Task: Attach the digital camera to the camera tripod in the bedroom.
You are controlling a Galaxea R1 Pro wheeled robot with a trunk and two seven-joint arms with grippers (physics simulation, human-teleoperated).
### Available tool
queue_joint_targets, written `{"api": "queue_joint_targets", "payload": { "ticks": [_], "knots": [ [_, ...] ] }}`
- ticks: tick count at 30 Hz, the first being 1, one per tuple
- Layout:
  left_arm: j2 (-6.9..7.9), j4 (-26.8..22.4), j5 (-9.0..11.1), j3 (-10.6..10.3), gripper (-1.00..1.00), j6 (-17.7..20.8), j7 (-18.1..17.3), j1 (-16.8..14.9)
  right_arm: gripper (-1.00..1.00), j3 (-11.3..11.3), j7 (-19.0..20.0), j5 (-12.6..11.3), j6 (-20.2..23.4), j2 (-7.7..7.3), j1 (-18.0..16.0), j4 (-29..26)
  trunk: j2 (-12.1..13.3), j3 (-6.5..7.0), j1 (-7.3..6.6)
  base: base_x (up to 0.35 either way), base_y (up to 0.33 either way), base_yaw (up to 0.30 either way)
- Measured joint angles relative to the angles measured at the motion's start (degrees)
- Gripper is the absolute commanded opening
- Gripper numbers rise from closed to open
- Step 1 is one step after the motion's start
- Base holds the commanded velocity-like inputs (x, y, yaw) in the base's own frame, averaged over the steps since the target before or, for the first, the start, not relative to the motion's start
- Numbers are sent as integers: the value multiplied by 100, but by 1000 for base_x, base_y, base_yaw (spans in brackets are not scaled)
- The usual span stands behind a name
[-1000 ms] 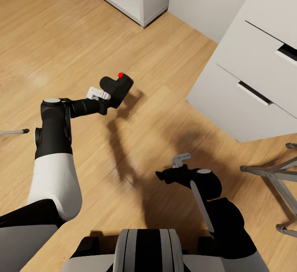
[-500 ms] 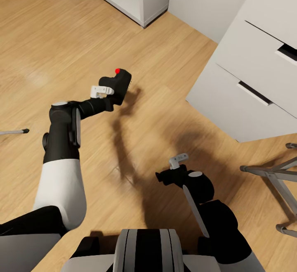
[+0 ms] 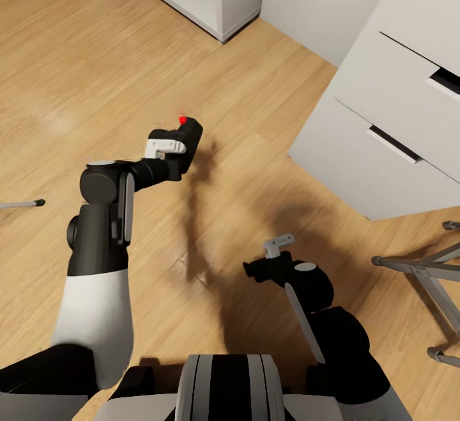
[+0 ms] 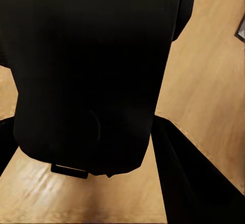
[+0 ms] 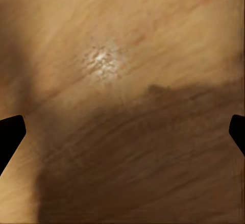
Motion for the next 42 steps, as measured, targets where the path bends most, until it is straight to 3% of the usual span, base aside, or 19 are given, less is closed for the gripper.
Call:
{"api": "queue_joint_targets", "payload": {
  "ticks": [9,13,17,35,39,40,41,42],
  "knots": [
    [-20,-348,35,-193,-100,160,167,536,100,-568,79,-10,-986,-33,74,-1,0,0,0,0,0,0],
    [-28,-412,45,-247,-100,160,182,713,100,-835,530,-14,-1169,-46,99,-2,0,0,0,0,0,0],
    [-30,-432,57,-260,-100,160,182,801,100,-1049,904,-19,-1217,-35,102,-1,5,88,-11,0,0,0],
    [0,-443,55,-286,-100,160,164,837,100,-1173,1181,-24,-1176,7,88,-3,29,487,-57,0,0,0],
    [13,-437,-17,-172,-100,156,156,869,100,-1167,1193,-24,-939,9,59,-3,35,575,-68,0,0,0],
    [4,-434,15,273,-100,151,152,1033,100,-1166,1197,-23,-882,11,44,-3,36,597,-70,0,0,0],
    [12,-435,-130,410,-100,128,152,1079,100,-1166,1197,-24,-870,11,40,-1,37,620,-72,0,0,24],
    [17,-436,88,442,-100,160,147,1107,100,-1171,1198,-23,-864,8,33,-2,39,642,-75,0,0,54]
  ]
}}
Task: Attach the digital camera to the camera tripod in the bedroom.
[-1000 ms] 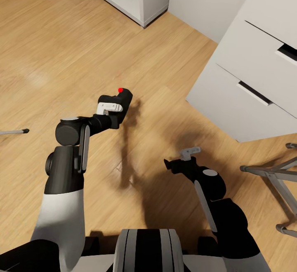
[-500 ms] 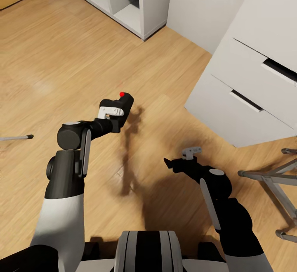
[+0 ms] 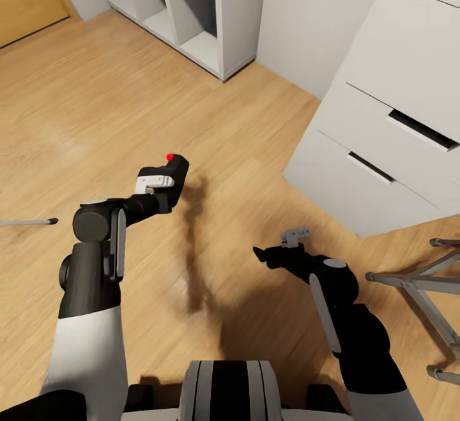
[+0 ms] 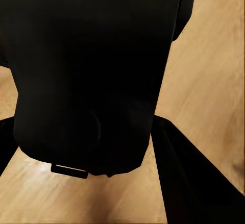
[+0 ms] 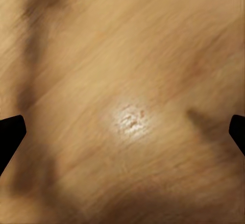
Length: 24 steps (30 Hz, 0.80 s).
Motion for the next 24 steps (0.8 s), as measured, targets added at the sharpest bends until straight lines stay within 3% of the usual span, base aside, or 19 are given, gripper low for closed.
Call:
{"api": "queue_joint_targets", "payload": {
  "ticks": [5,10,11,13,14,20,24],
  "knots": [
    [0,7,21,-124,-100,0,-2,42,100,-28,-3,2,15,-5,-16,4,7,111,-13,0,0,205],
    [-37,22,46,-53,-100,0,-2,19,100,-36,-7,1,26,-5,-12,7,13,222,-26,0,0,272],
    [-47,33,437,8,-100,-1,2,-3,100,-37,-8,0,28,-5,-16,8,15,244,-28,0,0,288],
    [-42,50,561,27,-100,-1,19,-9,100,-38,-8,0,29,-5,-18,9,17,288,-34,0,0,291],
    [-42,85,723,30,-100,-2,35,-14,100,-38,-8,0,29,-5,-18,8,19,310,-36,0,0,293],
    [2,354,720,-15,-100,-1,68,-15,100,-38,-8,0,32,-5,-19,9,27,443,-51,0,0,293],
    [12,488,704,-27,-100,-2,198,-16,100,-38,-8,0,36,-5,-19,9,186,515,-139,0,0,292]
  ]
}}
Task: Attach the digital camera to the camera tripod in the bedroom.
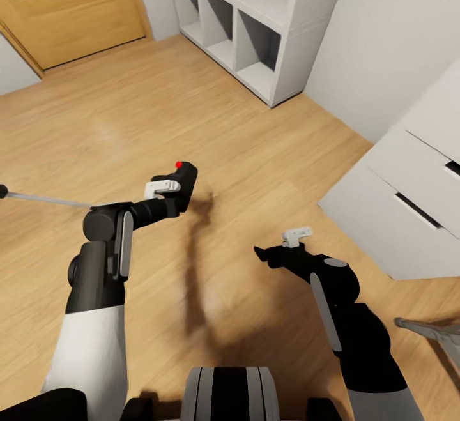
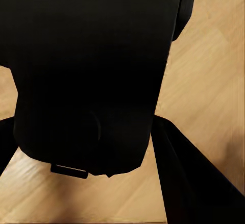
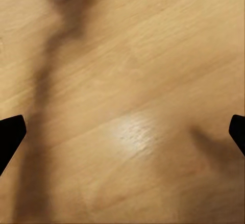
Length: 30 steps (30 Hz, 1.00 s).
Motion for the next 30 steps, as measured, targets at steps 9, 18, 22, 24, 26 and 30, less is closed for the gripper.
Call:
{"api": "queue_joint_targets", "payload": {
  "ticks": [9,18,22,24,26,30],
  "knots": [
    [5,205,14,-21,-100,1,530,43,100,-1,0,0,2,-2,-4,-2,361,161,-198,0,0,119],
    [-7,97,47,-53,-100,1,592,203,100,0,6,-1,243,-6,-1,-3,722,323,-396,0,0,11],
    [-14,-67,74,-98,-100,0,590,252,100,4,9,-1,285,-13,4,-2,882,395,-483,0,0,2],
    [-13,-137,169,-118,-100,0,566,309,100,11,10,-1,333,-13,7,-2,963,431,-527,0,0,0],
    [-13,-162,269,-129,-100,0,561,412,100,3,15,-6,390,-15,9,-2,1043,466,-571,0,0,0],
    [-4,-188,360,-137,-100,2,555,750,100,8,20,3,923,-54,27,-1,1203,538,-659,0,0,0]
  ]
}}
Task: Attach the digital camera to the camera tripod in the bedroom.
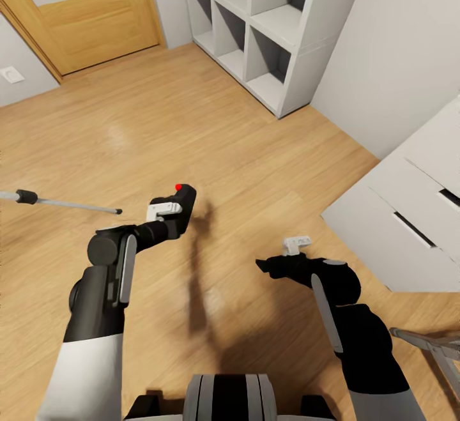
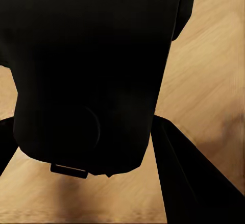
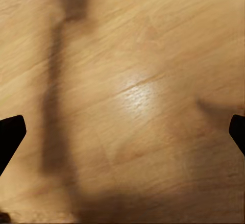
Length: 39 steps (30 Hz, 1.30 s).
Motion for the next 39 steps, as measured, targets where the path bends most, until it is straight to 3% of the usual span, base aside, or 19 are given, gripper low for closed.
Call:
{"api": "queue_joint_targets", "payload": {
  "ticks": [9,39],
  "knots": [
    [-11,-251,49,-21,-100,-3,0,626,100,-35,7,1,45,-22,92,-1,361,162,-198,0,0,-1],
    [-2,-300,44,10,-100,-3,52,907,100,60,-19,-5,-252,0,132,-1,1564,941,-857,0,0,-7]
  ]
}}
